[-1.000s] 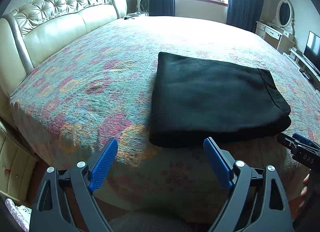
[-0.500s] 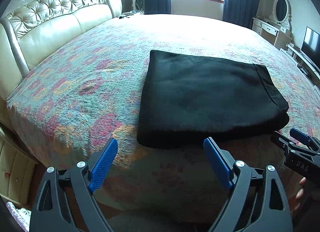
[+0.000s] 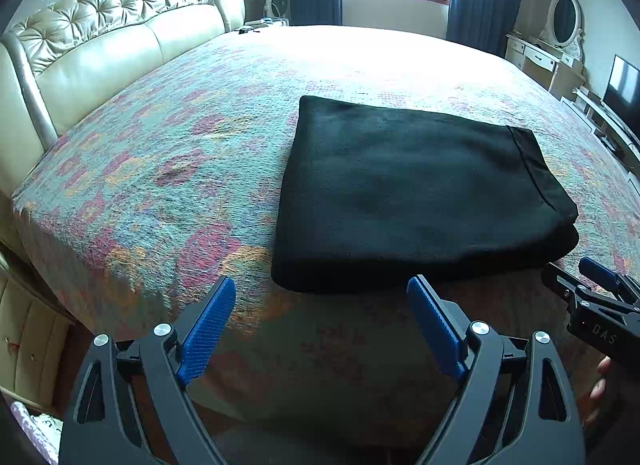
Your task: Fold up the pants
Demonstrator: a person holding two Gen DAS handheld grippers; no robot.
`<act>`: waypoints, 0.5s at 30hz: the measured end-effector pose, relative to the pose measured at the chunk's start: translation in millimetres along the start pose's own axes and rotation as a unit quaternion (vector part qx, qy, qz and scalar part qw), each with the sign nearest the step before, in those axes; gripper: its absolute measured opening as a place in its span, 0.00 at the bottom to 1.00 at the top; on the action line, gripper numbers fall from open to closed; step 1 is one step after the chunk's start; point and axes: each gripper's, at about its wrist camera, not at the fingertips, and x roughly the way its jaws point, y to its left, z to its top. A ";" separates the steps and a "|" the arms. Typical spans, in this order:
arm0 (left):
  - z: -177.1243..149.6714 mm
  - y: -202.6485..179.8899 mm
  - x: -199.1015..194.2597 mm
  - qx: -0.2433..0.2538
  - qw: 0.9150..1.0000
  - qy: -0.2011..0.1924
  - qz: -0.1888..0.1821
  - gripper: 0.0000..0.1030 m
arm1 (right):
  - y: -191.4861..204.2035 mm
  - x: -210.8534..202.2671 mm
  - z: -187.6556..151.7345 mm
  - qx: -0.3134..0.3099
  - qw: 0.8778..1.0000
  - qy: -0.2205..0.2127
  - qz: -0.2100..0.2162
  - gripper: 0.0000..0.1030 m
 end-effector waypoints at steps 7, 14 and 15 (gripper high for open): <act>-2.4 -5.4 -1.6 0.001 1.000 -0.001 -0.003 0.84 | -2.4 3.6 -0.4 0.007 1.000 0.008 0.000 0.83; -2.2 -5.3 -4.1 0.000 1.000 -0.006 -0.006 0.84 | -1.4 4.6 -0.8 0.004 1.000 0.009 0.002 0.83; -1.9 -5.5 -3.9 0.000 1.000 -0.006 -0.007 0.84 | -1.2 4.6 -0.8 0.005 1.000 0.009 0.002 0.83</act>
